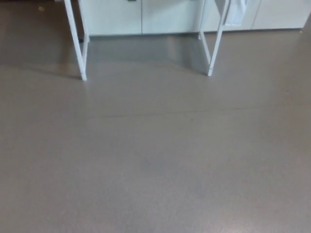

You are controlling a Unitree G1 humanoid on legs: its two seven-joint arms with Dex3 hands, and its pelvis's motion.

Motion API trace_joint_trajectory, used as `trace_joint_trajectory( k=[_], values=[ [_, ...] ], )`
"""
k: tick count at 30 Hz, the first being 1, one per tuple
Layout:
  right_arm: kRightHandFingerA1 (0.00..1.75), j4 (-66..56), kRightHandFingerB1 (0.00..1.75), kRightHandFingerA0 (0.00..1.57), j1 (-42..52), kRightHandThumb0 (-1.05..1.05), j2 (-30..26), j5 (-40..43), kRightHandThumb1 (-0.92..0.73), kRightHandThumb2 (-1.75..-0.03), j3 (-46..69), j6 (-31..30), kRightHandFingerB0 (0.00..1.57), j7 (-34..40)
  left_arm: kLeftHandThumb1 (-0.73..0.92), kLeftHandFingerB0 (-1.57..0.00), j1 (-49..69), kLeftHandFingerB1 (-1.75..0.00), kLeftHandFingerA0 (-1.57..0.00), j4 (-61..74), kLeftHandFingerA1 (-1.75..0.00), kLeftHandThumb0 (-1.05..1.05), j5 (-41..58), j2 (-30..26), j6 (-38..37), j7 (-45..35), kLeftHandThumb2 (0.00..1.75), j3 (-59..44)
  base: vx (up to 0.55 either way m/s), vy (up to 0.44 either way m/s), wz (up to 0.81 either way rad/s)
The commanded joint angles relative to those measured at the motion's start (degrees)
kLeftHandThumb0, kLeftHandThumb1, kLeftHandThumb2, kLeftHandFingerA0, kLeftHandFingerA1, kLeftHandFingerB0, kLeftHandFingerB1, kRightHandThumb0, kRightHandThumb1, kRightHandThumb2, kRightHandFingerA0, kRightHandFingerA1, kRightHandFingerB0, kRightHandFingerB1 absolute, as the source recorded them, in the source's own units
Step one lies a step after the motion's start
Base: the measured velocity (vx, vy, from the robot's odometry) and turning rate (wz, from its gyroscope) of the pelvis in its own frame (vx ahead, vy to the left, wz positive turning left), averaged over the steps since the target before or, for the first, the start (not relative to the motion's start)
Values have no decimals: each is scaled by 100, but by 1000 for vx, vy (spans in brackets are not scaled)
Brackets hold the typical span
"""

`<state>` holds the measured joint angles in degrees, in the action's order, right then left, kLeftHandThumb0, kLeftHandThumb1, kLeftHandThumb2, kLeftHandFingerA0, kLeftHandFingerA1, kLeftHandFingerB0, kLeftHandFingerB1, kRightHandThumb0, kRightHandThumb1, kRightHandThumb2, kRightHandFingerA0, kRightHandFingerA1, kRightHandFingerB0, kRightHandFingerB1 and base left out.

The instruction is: The robot walks towards a desk on which a file tray is kept in the middle and a stapler is kept to its right. The robot lifts the stapler using its right hand and places it on the file tray.

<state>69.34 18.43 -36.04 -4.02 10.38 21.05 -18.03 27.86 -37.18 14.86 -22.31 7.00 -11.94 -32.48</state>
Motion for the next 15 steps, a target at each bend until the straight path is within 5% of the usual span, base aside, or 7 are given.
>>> trace_joint_trajectory(
  k=[1,2,9,15],
  values=[
    [29,3,17,14,6,-56,-93,81,-63,-59,36,57,0,6,38,-64,156,-49,-63,345,-52,-41,44,44,202,9,64,25,171,163,2],
    [29,2,17,14,7,-56,-93,82,-63,-59,37,57,0,5,35,-76,50,-45,-73,153,-46,-39,40,15,189,36,51,14,163,119,-6],
    [29,2,17,14,22,-56,-99,86,-63,-59,43,64,0,4,37,-75,-30,-44,-72,-18,-46,-39,-23,-33,146,120,51,58,171,-12,8],
    [29,7,17,14,37,-56,-110,86,-63,-59,54,72,0,0,37,-75,-48,-45,-72,-102,-46,-39,-59,-41,54,103,51,88,330,-275,13]
  ],
)
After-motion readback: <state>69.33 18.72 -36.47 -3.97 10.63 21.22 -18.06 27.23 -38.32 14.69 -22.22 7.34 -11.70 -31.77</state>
